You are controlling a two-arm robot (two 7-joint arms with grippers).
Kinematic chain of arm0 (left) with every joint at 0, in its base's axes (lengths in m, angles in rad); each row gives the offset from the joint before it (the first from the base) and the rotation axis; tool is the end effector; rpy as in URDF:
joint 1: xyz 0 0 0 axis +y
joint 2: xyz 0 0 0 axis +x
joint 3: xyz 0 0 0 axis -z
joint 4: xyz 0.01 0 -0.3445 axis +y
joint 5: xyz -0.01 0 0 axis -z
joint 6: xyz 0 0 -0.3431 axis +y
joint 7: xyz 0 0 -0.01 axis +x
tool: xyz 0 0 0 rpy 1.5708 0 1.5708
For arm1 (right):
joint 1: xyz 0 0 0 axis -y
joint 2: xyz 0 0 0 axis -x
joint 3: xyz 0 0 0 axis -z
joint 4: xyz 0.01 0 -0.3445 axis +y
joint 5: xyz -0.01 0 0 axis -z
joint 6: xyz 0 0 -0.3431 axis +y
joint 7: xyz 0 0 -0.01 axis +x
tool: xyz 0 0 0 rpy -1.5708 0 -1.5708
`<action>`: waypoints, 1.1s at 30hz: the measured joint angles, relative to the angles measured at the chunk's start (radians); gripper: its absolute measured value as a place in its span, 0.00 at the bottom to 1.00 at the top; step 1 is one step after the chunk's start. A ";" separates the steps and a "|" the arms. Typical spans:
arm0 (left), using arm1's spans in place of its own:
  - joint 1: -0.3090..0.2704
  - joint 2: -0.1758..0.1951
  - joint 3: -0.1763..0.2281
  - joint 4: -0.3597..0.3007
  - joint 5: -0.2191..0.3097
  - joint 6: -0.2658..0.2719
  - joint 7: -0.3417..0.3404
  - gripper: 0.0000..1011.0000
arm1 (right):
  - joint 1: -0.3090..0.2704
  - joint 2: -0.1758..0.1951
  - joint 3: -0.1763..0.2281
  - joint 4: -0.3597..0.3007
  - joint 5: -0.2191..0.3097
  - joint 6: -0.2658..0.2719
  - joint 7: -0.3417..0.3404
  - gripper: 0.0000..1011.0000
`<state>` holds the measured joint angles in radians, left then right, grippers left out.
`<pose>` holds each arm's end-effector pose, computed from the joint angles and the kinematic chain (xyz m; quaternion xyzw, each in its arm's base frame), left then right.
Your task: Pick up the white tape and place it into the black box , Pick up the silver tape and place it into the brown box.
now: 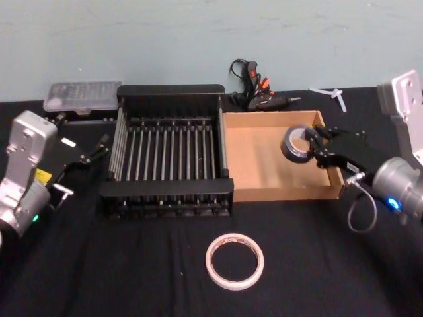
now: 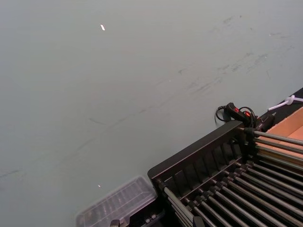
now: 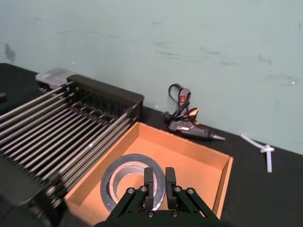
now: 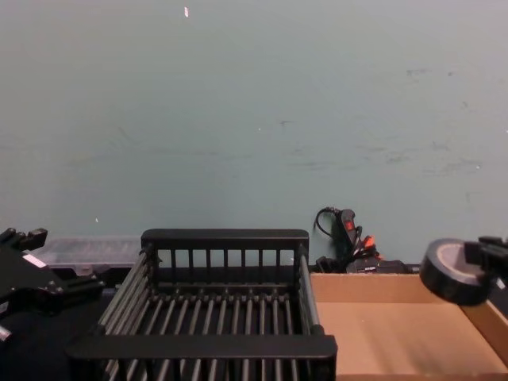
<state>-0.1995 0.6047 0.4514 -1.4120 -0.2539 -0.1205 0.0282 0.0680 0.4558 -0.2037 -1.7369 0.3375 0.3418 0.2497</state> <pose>0.3994 0.1046 -0.3528 0.1415 -0.1324 0.5799 0.7913 0.3718 -0.0654 -0.2765 -0.1194 0.0320 -0.5161 0.8476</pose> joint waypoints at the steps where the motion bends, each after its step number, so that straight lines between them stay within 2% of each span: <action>1: 0.000 0.000 0.000 0.000 0.000 0.000 0.000 0.99 | 0.010 -0.005 -0.002 0.010 -0.003 0.000 -0.002 0.15; 6: 0.000 0.000 0.000 0.000 0.000 0.000 0.000 0.99 | 0.082 -0.050 -0.020 0.089 -0.037 -0.014 -0.025 0.15; 7: 0.000 0.000 0.000 0.000 0.000 0.000 0.000 0.99 | 0.082 -0.050 -0.020 0.089 -0.037 -0.014 -0.025 0.15; 10: 0.000 0.000 0.000 0.000 0.000 0.000 0.000 0.99 | 0.131 -0.085 -0.029 0.147 -0.056 -0.019 -0.036 0.15; 11: 0.000 0.000 0.000 0.000 0.000 0.000 0.000 0.99 | 0.131 -0.085 -0.029 0.147 -0.056 -0.019 -0.036 0.15; 19: 0.000 0.000 0.000 0.000 0.000 0.000 0.000 0.99 | 0.218 -0.144 -0.056 0.282 -0.104 -0.013 -0.047 0.15; 26: 0.000 0.000 0.000 0.000 0.000 0.000 0.000 0.99 | 0.257 -0.177 -0.062 0.371 -0.128 0.005 -0.050 0.15; 33: 0.000 0.000 0.000 0.000 0.000 0.000 0.000 0.99 | 0.269 -0.195 -0.062 0.410 -0.146 0.020 -0.042 0.15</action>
<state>-0.1995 0.6047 0.4514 -1.4120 -0.2539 -0.1205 0.0283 0.3369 0.2613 -0.2658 -1.3268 0.1915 0.3618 0.2074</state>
